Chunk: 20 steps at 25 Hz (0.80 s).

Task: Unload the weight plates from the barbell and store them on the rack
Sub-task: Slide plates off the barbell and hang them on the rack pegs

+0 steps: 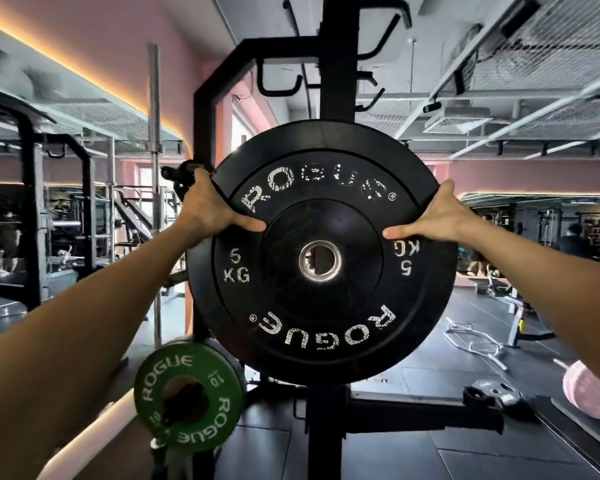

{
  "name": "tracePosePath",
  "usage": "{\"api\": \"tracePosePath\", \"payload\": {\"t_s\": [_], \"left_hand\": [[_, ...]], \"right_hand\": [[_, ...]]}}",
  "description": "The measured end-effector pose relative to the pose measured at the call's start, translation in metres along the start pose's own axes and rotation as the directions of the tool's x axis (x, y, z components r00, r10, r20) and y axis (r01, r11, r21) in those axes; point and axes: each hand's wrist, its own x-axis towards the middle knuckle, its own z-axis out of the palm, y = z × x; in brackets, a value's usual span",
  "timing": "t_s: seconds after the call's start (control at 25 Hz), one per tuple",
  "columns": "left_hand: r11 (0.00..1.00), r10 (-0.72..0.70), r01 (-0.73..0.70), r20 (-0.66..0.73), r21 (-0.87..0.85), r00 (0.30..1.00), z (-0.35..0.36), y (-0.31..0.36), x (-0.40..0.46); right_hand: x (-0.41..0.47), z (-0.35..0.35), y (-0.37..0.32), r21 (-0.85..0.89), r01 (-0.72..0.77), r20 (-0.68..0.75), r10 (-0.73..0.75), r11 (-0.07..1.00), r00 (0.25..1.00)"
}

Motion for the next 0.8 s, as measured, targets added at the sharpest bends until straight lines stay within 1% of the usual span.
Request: {"api": "tracePosePath", "payload": {"t_s": [0.16,0.48,0.64,0.8], "left_hand": [[0.999,0.030,-0.030,0.002,-0.029,1.000,-0.075,-0.051,0.019],[0.999,0.022,-0.024,0.043,0.047,0.999,-0.201,-0.147,0.064],[0.997,0.009,-0.013,0.057,0.073,0.998,-0.233,-0.186,0.088],[0.996,0.009,-0.014,0.059,0.087,0.998,-0.246,-0.231,0.111]], "right_hand": [[-0.019,0.053,-0.073,0.015,0.014,-0.013,-0.014,1.000,1.000],[-0.046,0.160,-0.196,0.094,0.015,-0.027,-0.012,0.995,1.000],[-0.041,0.202,-0.231,0.116,0.023,-0.015,-0.021,0.993,1.000],[-0.028,0.244,-0.254,0.099,0.006,-0.004,-0.005,0.995,1.000]]}}
